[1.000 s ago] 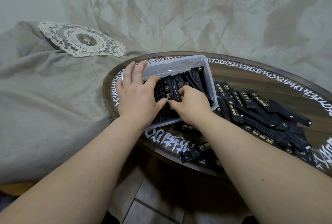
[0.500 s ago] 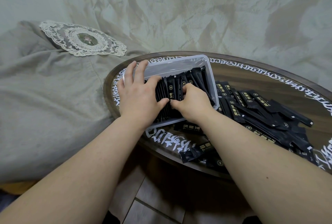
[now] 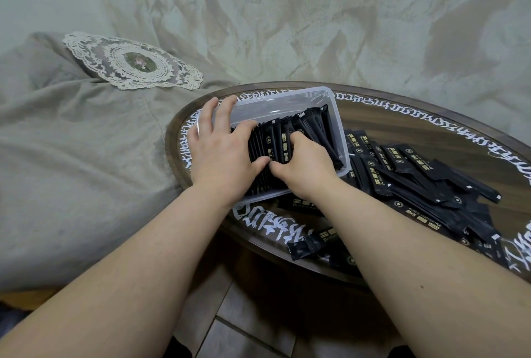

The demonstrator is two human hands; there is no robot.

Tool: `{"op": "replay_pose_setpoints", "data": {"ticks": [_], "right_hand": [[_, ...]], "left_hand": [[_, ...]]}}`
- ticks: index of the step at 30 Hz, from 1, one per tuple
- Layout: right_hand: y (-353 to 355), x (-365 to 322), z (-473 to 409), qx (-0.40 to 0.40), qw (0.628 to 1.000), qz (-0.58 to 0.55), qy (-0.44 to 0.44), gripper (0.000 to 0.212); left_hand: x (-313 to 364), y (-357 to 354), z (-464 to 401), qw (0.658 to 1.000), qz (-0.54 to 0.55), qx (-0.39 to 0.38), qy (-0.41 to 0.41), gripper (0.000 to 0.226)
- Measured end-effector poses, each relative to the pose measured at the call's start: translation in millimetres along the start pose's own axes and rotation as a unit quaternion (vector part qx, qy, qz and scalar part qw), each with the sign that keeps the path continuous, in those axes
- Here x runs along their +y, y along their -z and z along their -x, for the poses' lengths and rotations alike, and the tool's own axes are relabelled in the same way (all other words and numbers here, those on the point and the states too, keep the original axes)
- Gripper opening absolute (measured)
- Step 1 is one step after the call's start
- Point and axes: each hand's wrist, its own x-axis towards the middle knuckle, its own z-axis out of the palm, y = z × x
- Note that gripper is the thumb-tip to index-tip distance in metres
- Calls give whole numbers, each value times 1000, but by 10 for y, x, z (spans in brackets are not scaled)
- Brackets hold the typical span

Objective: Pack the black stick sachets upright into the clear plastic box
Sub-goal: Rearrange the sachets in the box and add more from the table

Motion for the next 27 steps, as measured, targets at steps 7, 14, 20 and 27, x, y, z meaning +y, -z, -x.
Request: {"op": "replay_pose_setpoints", "data": {"ticks": [7,14,20,27], "right_hand": [[-4,-8,119,68,991,102,56,33],[28,57,150,42,994,66,78,27],[19,32,172,44,993,69,88,28],[28,53,173,39,995,52,78,26]], "left_hand": [[-22,-5,3,1000,1,1,1,60],[-24,-10,-1,1000,4,4,-4,62],[-33,-18,5,1000,8,13,-6,59],[-37,-37,8,1000,9,26,-11,58]]}}
